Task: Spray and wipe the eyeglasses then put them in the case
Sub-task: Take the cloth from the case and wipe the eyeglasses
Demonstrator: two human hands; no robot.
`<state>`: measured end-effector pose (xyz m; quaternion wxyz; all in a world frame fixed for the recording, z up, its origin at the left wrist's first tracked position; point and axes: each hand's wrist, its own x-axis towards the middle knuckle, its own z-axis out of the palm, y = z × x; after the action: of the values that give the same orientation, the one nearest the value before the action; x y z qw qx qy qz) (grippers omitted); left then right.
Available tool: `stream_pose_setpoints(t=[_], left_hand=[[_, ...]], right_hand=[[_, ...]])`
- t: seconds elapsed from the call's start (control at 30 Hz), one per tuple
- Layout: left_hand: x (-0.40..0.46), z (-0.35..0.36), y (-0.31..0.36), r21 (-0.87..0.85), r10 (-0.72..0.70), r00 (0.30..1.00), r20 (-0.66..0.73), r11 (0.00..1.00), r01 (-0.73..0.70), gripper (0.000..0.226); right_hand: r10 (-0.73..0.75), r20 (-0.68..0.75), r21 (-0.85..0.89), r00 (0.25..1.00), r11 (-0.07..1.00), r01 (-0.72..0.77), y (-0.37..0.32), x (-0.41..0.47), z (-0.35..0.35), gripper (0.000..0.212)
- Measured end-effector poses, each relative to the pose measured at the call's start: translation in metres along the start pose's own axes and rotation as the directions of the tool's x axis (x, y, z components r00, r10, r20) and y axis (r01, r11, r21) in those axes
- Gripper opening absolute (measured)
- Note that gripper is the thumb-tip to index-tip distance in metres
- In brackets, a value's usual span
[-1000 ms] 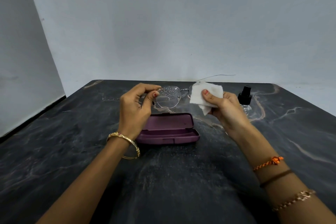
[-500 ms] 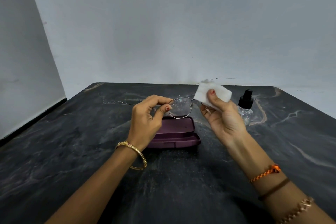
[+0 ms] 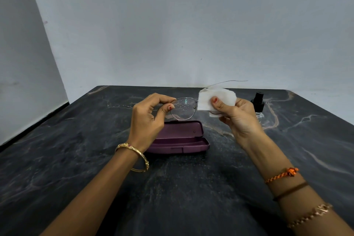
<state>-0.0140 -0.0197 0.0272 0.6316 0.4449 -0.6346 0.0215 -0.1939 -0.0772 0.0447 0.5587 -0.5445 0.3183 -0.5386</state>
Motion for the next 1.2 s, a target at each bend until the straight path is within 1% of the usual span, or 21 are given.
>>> stream_pose_setpoints(t=[0.1,0.2,0.27,0.37,0.5,0.6,0.67,0.73,0.83,0.9,1.03,1.2], left_hand=[[0.000,0.001,-0.001,-0.040,-0.051,0.999,-0.004,0.998,0.051,0.021],[0.001,0.002,-0.003,-0.127,-0.139,0.990,-0.017,0.983,0.136,0.027],[0.001,0.003,-0.005,-0.155,-0.172,0.985,-0.024,0.974,0.166,0.030],[0.001,0.003,-0.007,-0.180,-0.199,0.980,-0.007,0.964,0.195,0.032],[0.001,0.005,-0.010,-0.226,-0.236,0.972,0.001,0.947,0.230,0.030],[0.001,0.006,-0.012,-0.246,-0.262,0.965,-0.021,0.937,0.249,0.030],[0.003,0.003,-0.015,-0.261,-0.282,0.957,-0.068,0.931,0.256,0.030],[0.004,0.001,-0.017,-0.283,-0.307,0.943,-0.128,0.923,0.262,0.028],[0.003,0.002,-0.017,-0.310,-0.350,0.915,-0.202,0.909,0.280,0.024],[0.000,0.006,-0.015,-0.317,-0.365,0.904,-0.224,0.904,0.287,0.022],[-0.006,0.016,-0.009,-0.316,-0.367,0.900,-0.235,0.904,0.286,0.023],[-0.014,0.025,-0.001,-0.302,-0.381,0.898,-0.220,0.902,0.308,0.023]], right_hand=[[0.024,-0.004,0.012,1.000,1.000,-0.024,0.000,0.001,-0.001,0.006],[0.043,0.002,0.098,0.999,0.994,-0.043,0.002,0.002,0.000,0.014],[0.056,0.008,0.153,0.998,0.987,-0.056,0.004,0.003,0.001,0.017],[0.071,-0.011,0.224,0.997,0.972,-0.066,0.005,0.005,0.000,0.010],[0.089,-0.087,0.285,0.992,0.957,-0.060,0.007,0.006,0.003,0.005],[0.144,-0.168,0.418,0.975,0.906,-0.061,0.011,0.006,0.008,0.006],[0.188,-0.204,0.511,0.961,0.857,-0.059,0.010,0.005,0.009,0.007],[0.210,-0.211,0.560,0.955,0.826,-0.058,0.009,0.004,0.011,0.009],[0.206,-0.194,0.568,0.959,0.821,-0.062,0.014,0.001,0.020,0.010],[0.202,-0.185,0.563,0.962,0.824,-0.065,0.018,-0.002,0.027,0.012],[0.217,-0.187,0.545,0.958,0.835,-0.083,0.026,-0.007,0.036,0.017],[0.166,-0.098,0.548,0.981,0.832,-0.087,0.037,-0.016,0.049,0.022]])
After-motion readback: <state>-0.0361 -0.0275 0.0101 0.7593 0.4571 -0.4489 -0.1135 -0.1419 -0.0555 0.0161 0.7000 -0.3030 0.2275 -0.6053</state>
